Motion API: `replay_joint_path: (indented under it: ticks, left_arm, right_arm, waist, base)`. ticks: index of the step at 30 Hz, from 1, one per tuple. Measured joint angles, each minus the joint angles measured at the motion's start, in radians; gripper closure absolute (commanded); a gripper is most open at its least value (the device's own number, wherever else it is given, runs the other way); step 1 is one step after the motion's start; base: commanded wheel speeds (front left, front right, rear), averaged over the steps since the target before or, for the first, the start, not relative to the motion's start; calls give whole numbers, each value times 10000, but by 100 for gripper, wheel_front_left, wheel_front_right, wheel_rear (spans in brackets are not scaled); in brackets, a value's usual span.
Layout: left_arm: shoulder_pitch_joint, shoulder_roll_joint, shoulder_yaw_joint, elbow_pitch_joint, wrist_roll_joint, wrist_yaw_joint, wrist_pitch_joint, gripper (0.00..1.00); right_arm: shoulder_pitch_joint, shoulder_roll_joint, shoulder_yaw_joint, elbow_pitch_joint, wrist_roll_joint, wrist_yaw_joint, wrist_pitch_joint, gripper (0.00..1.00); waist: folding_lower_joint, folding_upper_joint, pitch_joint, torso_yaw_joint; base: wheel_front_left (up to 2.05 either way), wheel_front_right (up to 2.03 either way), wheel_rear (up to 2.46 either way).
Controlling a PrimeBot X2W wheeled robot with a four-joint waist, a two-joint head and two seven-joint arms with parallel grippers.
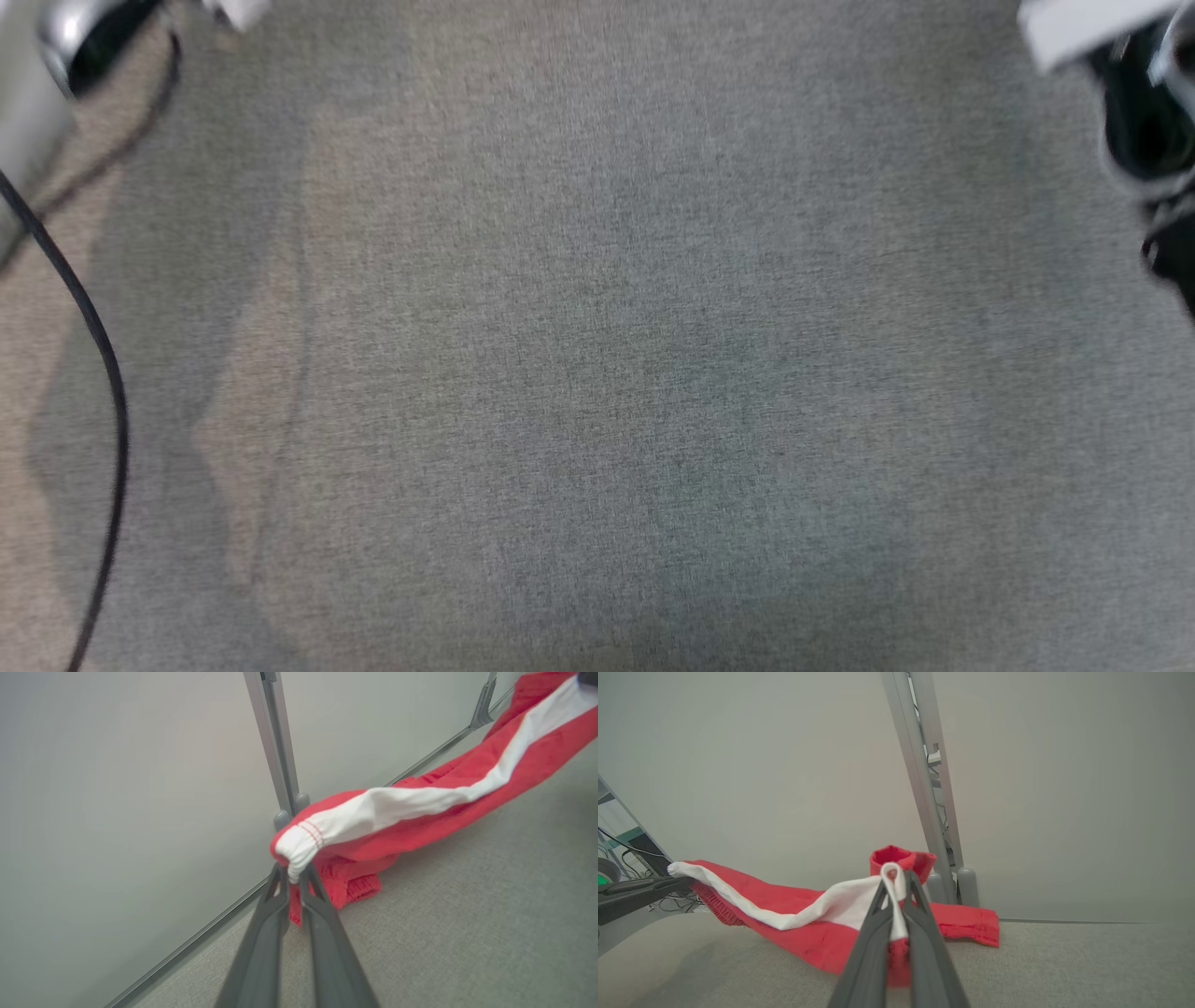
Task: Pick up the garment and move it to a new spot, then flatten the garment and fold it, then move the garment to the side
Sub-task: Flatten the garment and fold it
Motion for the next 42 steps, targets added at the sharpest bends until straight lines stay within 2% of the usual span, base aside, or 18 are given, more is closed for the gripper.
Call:
replay_joint_path:
  ticks: [5,17,21,22,23,24,26,27,36,42]
  left_arm:
    - [1318,543,-539,-1348,-901,0,-522,100]
    - [4520,1327,-742,-2993,-727,2,-700,100]
    - [5425,1546,-754,-3524,-575,157,-736,100]
    - [6008,1691,-754,-3960,-408,416,-765,100]
    - [6008,1691,-754,-3960,-408,416,-765,100]
    - [6606,1818,-748,-4424,-159,686,-803,100]
    - [7250,1956,-754,-4913,92,953,-755,100]
    - [7250,1956,-754,-4913,92,953,-755,100]
    - [9353,2360,-775,-7012,167,2182,-575,100]
    - [9744,2470,-777,-7701,176,2554,-426,100]
  right_arm:
    - [1637,-433,625,-462,623,0,-247,100]
    - [4716,-729,1120,-541,1258,2,-295,100]
    - [5518,-807,1327,-548,1553,2,-297,100]
    - [6048,-890,1444,-640,1735,0,-291,100]
    - [6048,-890,1444,-640,1735,0,-291,100]
    - [6509,-993,1540,-821,1875,2,-247,100]
    - [6991,-1118,1546,-988,2017,2,-242,100]
    - [6991,-1118,1546,-988,2017,2,-242,100]
    - [9380,-1597,696,-1674,2203,2,-253,100]
    - [10333,-1756,10,-2127,2036,2,88,100]
  waist:
    - [0,0,-821,57]
    - [0,0,-3069,123]
    - [0,0,-3680,128]
    - [0,0,-4065,132]
    - [0,0,-4065,132]
    - [0,0,-4408,139]
    - [-1,0,-4696,147]
    - [-1,0,-4696,147]
    - [0,0,-5435,318]
    - [0,0,-5614,489]
  base:
    - [0,0,0]
    - [0,0,0]
    - [0,0,0]
    - [0,0,0]
    - [0,0,0]
    - [0,0,0]
    - [0,0,0]
    - [0,0,0]
    - [0,0,0]
    - [0,0,0]
